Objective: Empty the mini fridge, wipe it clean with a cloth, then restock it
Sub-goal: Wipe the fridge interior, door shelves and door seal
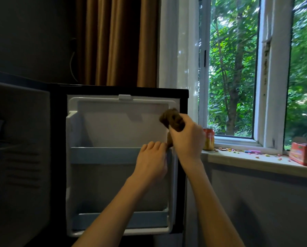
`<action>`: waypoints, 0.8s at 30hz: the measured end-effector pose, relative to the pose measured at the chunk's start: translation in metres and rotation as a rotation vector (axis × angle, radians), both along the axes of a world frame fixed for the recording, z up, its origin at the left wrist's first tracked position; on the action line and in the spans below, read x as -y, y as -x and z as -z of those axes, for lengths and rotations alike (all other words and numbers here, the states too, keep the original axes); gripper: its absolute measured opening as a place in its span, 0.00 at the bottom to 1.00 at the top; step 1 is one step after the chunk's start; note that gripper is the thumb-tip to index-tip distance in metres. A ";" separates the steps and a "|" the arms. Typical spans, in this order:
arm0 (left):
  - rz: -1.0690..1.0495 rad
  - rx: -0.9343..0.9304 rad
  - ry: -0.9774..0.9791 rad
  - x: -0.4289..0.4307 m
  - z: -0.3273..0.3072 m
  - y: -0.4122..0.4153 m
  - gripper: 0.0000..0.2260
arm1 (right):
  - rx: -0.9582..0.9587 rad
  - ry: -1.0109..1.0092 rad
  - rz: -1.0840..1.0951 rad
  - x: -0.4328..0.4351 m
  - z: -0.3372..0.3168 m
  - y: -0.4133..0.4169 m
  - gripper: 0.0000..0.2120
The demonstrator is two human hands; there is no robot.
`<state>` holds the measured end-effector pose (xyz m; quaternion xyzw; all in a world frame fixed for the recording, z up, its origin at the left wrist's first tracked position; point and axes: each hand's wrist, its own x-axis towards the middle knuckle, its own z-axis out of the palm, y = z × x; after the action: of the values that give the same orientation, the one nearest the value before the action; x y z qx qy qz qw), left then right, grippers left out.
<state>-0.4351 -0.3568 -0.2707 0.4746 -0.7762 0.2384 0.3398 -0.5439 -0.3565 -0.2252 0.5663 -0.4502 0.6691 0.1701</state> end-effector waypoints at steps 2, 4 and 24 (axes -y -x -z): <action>-0.032 0.027 -0.032 0.000 -0.002 0.000 0.17 | 0.058 -0.021 -0.095 -0.005 0.018 0.007 0.08; -0.044 0.059 -0.038 -0.004 -0.004 0.001 0.29 | 0.096 -0.098 -0.216 -0.008 0.045 0.010 0.08; -0.041 0.030 0.017 -0.001 0.008 0.000 0.18 | 0.499 -0.127 -0.651 0.014 0.218 -0.013 0.18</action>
<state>-0.4352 -0.3556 -0.2784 0.4841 -0.7692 0.2590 0.3269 -0.5312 -0.3702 -0.4432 0.5091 -0.3153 0.7755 -0.2001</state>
